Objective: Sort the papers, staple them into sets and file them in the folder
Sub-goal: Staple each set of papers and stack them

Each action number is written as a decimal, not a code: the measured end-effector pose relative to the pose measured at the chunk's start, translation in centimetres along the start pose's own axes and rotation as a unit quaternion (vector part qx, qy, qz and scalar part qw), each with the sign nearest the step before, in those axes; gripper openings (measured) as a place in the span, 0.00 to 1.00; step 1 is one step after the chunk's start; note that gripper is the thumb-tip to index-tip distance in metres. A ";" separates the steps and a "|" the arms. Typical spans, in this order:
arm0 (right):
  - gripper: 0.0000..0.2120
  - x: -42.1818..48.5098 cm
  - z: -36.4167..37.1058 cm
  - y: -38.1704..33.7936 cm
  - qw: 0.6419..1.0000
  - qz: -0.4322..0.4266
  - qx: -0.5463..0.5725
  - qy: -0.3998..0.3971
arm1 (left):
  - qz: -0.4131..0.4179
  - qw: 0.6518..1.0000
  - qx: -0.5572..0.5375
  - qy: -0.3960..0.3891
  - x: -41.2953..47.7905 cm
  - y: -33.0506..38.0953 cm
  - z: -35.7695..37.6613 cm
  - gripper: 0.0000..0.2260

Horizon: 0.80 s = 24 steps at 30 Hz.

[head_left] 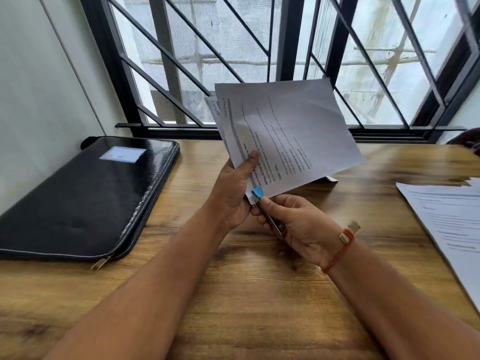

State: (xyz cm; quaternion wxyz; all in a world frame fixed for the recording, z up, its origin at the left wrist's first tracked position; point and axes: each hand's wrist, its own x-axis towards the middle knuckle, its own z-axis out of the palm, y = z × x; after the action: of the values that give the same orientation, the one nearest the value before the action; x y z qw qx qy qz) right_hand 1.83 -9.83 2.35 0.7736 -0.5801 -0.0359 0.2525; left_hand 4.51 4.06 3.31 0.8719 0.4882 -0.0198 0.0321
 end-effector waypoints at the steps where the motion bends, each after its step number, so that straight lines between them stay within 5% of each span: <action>1: 0.10 -0.1 0.0 -0.1 1.000 0.001 -0.003 -0.003 | -0.003 1.000 -0.002 -0.002 0.0 0.0 0.0 0.07; 7: 0.12 -0.5 -0.6 -0.8 1.000 0.008 0.011 -0.024 | -0.008 0.999 -0.045 0.015 0.7 0.7 -1.1 0.08; 14: 0.17 0.0 -4.2 -2.6 0.991 -0.066 -0.041 0.110 | 0.004 0.996 -0.049 0.078 1.7 1.9 -2.9 0.17; 19: 0.17 1.1 -6.4 -3.1 0.851 -0.300 -0.288 0.320 | -0.012 0.996 0.067 0.063 1.9 2.8 -4.2 0.11; 24: 0.14 1.7 -7.3 -2.6 0.774 -0.283 -0.434 0.364 | -0.065 0.964 0.254 0.036 2.0 2.7 -5.3 0.12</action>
State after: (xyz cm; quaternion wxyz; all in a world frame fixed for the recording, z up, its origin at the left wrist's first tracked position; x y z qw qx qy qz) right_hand 6.79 -16.05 1.95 0.4317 -0.8665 -0.0198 -0.2500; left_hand 6.29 10.07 2.97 0.7197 0.6923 0.0523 -0.0035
